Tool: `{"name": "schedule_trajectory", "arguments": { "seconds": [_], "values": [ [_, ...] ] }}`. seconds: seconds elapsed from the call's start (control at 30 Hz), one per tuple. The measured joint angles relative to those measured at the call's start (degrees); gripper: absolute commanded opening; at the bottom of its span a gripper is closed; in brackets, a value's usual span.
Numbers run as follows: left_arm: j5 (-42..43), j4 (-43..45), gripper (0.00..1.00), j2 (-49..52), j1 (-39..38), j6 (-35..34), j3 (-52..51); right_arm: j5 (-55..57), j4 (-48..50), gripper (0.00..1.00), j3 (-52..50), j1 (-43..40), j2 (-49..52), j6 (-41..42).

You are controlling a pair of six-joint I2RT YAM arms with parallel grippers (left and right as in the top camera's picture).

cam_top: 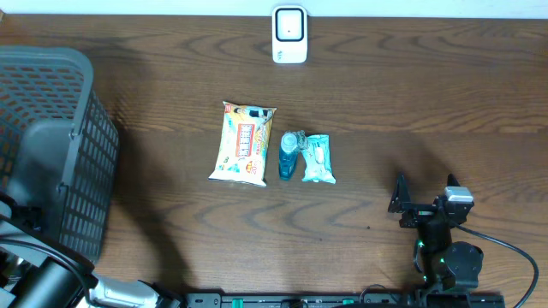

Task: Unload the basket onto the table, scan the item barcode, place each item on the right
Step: 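Reach the left gripper into the basket and grasp the green ointment tin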

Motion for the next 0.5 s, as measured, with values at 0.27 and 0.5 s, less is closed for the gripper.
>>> {"name": "schedule_trajectory", "arguments": {
  "seconds": [0.27, 0.5],
  "values": [
    [4.46, 6.51, 0.98, -0.76, 0.57, -1.36, -2.54, 0.0, 0.0, 0.99, 0.0, 0.0, 0.0, 0.0],
    [13.73, 8.7, 0.98, -1.01, 0.74, -1.29, -3.02, -0.02, 0.0, 0.99, 0.0, -0.02, 0.0, 0.0]
  ]
}}
